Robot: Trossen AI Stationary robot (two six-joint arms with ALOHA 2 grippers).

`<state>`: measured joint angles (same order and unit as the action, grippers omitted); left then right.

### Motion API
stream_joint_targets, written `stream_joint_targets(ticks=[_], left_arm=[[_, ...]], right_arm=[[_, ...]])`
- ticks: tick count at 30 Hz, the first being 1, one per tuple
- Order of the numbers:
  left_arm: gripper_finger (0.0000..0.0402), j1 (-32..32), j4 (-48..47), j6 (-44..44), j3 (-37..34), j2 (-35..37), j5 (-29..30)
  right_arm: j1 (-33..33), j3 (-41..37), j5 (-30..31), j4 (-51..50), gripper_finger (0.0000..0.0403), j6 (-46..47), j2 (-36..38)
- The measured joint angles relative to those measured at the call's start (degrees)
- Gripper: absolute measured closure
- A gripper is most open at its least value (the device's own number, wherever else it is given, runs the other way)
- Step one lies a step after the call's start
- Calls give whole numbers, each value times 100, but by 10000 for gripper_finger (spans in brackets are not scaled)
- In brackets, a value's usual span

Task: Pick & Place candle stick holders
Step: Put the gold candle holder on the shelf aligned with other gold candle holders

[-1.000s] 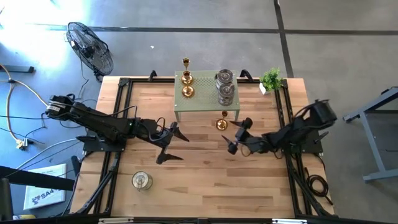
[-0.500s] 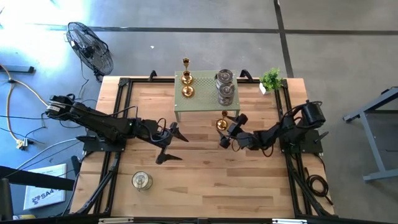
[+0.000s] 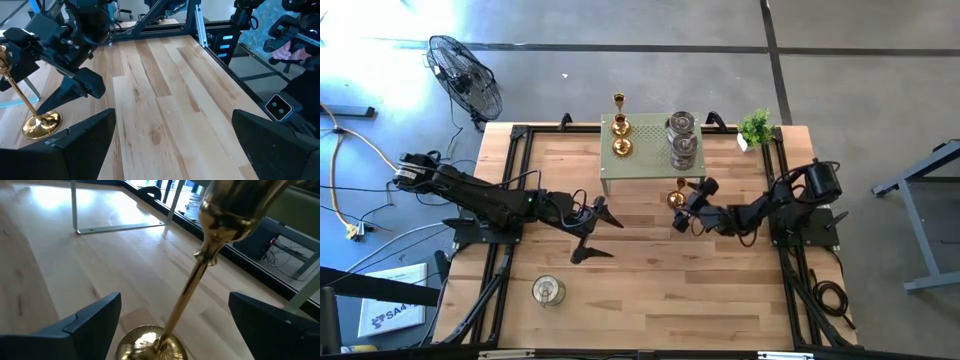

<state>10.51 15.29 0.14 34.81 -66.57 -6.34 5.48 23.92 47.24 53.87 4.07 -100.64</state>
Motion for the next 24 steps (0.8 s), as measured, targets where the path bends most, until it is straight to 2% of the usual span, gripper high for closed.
stream_joint_targets(ticks=[8, 11, 18, 24], left_arm=[[9, 1, 5, -2, 0, 0, 10], [9, 1, 2, -2, 0, 0, 275], [9, -1, 3, -4, 0, 0, 891], [9, -1, 5, -53, 0, 0, 996]], right_arm=[[-237, 0, -230, 1, 92, -1, 0], [-290, 0, -308, 16, 119, -1, 0], [-293, 0, -346, 85, 198, -53, 0], [-250, 0, -539, 88, 284, -159, 0]])
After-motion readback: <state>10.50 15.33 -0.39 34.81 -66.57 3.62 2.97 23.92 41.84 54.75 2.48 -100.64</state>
